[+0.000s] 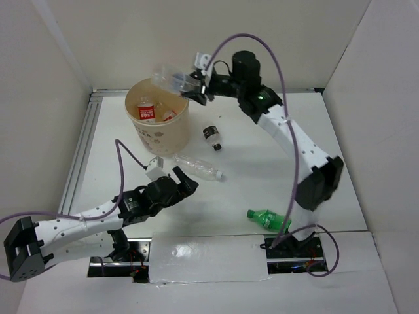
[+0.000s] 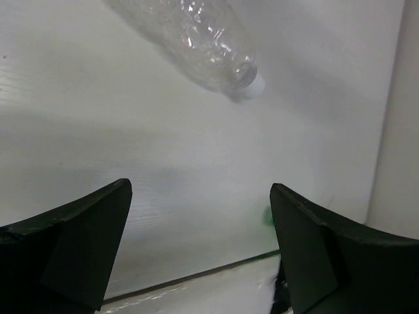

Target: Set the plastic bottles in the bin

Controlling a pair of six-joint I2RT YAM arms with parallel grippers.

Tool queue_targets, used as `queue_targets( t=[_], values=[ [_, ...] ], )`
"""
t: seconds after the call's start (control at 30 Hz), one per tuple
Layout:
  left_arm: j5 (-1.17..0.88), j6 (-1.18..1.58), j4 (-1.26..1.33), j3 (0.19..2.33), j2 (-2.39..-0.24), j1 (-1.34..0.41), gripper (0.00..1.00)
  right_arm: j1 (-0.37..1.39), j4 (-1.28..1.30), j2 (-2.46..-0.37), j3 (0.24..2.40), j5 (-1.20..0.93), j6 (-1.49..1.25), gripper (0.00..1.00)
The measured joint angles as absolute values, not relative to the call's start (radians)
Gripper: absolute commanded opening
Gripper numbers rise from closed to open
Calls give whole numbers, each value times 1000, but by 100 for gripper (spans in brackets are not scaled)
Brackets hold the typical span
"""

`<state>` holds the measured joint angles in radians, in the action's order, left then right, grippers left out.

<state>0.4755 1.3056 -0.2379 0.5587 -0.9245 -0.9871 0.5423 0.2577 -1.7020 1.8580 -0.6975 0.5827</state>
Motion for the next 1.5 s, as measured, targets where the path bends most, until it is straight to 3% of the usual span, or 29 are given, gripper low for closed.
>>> queue_targets(
  t=[0.1,0.13,0.17,0.23,0.27,0.4,0.53,0.67,0.97,1.13,1.27,1.4,1.43,1.5],
  values=[
    [533,1443,-236,597,-966,-998,99,593,223,-1887,2041,-693,560,27],
    [549,1476,-236,610,-981,-998,99,605,219,-1941,2099,-691,548,33],
    [562,1512,-240,626,-998,-992,99,620,224,-2009,2180,-693,533,66],
    [569,1590,-256,664,-1041,-970,99,638,239,-2119,2319,-697,496,92],
    [569,1624,-266,685,-1067,-953,99,646,240,-2168,2381,-694,483,99],
    [558,1718,-277,735,-1164,-885,99,661,259,-2229,2414,-693,437,99],
    [521,1771,-274,764,-1271,-823,99,638,261,-2116,2196,-699,412,99],
    [475,1793,-264,848,-1408,-772,99,547,266,-1906,1903,-728,401,99],
    [398,1781,-264,1039,-1658,-712,99,159,286,-1376,1348,-810,424,99],
    [361,1755,-335,1146,-1790,-713,84,27,415,-1240,1133,-878,508,99],
    [345,1725,-357,1165,-1830,-719,66,-59,527,-1195,1016,-911,569,99],
    [335,1672,-355,1167,-1828,-725,36,-96,621,-1178,983,-951,638,99],
    [334,1648,-350,1167,-1826,-727,21,-101,640,-1176,978,-962,658,99],
    [333,1577,-345,1167,-1819,-743,13,-104,684,-1174,968,-981,706,89]
  ],
)
